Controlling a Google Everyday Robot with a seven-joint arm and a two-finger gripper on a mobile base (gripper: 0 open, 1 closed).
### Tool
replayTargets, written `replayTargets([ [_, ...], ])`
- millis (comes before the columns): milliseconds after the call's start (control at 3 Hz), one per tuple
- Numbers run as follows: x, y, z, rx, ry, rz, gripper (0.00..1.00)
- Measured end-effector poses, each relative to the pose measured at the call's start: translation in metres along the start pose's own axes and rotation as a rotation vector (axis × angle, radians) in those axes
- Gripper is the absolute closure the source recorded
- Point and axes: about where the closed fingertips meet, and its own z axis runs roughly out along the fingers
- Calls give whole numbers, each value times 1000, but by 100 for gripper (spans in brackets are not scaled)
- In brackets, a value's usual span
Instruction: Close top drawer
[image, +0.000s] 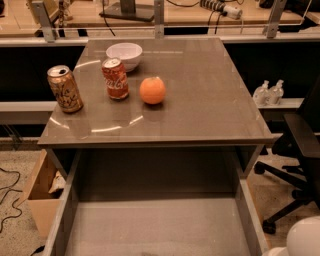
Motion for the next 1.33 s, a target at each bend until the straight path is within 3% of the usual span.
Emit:
replayTargets([
  [333,-10,13,22,-51,-17,-31,100],
  [667,-22,13,37,-68,-17,-56,100],
  [1000,-38,5,49,-65,-22,-90,100],
  [1333,-50,-18,49,-40,-7,-120,100],
])
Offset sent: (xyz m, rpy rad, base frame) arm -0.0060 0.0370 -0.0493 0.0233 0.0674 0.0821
